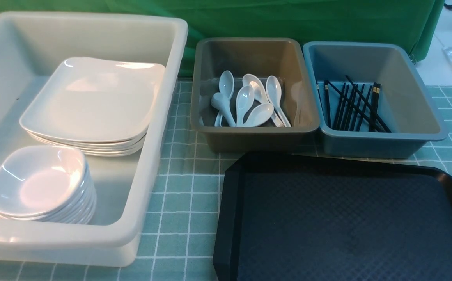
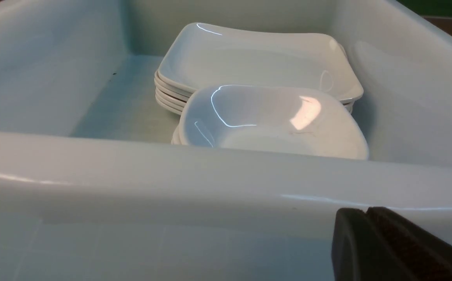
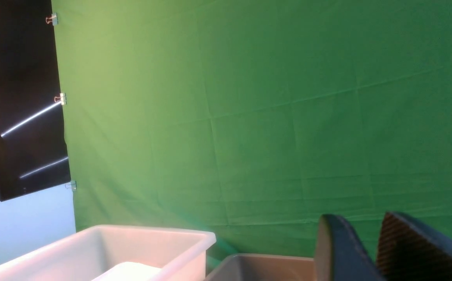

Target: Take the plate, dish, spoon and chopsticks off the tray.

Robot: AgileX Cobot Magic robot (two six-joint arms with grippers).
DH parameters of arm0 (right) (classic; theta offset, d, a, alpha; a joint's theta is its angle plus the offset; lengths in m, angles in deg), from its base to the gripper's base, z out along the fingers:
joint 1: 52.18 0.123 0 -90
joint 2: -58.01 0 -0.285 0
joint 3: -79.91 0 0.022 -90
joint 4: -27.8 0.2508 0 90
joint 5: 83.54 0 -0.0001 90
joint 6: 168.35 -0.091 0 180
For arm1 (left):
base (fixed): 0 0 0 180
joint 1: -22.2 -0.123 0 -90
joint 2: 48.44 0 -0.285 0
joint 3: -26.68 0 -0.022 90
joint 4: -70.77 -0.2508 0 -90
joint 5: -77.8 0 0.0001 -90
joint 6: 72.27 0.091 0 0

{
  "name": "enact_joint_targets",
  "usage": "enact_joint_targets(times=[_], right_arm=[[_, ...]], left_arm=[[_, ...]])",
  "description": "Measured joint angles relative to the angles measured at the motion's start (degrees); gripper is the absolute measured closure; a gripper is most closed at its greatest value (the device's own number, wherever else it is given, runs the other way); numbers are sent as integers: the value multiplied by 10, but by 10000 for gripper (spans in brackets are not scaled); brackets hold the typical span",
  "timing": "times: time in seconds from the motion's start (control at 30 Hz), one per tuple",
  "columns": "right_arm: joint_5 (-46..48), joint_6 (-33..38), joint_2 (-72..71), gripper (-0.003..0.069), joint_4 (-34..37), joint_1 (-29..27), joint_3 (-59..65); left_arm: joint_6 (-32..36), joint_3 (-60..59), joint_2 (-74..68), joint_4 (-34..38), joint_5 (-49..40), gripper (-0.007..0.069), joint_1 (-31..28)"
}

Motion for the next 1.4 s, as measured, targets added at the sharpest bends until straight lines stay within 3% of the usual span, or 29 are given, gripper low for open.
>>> enact_joint_targets(times=[0.57,0.7,0.77,0.9,1.1,1.2,1.3,1.33,1.37,1.4], right_arm=[[1,19,0,423,18,0,0],[-3,172,1,419,162,0,3],[-6,308,8,418,278,0,9],[-7,363,13,418,327,0,18],[-7,391,12,418,336,-1,62],[-8,410,3,418,337,-33,94],[-9,420,2,418,337,-141,173],[-9,420,2,418,337,-149,178],[-8,420,2,418,337,-212,225],[-8,420,2,418,337,-219,231]], left_arm=[[0,0,0,0,0,613,0],[0,0,0,-1,0,613,0],[0,0,0,-2,0,613,0],[0,0,0,-4,0,613,0],[3,0,0,-5,0,613,0],[3,0,0,-5,0,612,0],[2,0,0,-5,0,612,0],[2,0,0,-5,0,612,0],[3,0,0,-5,0,612,0],[4,0,0,-5,0,612,0]])
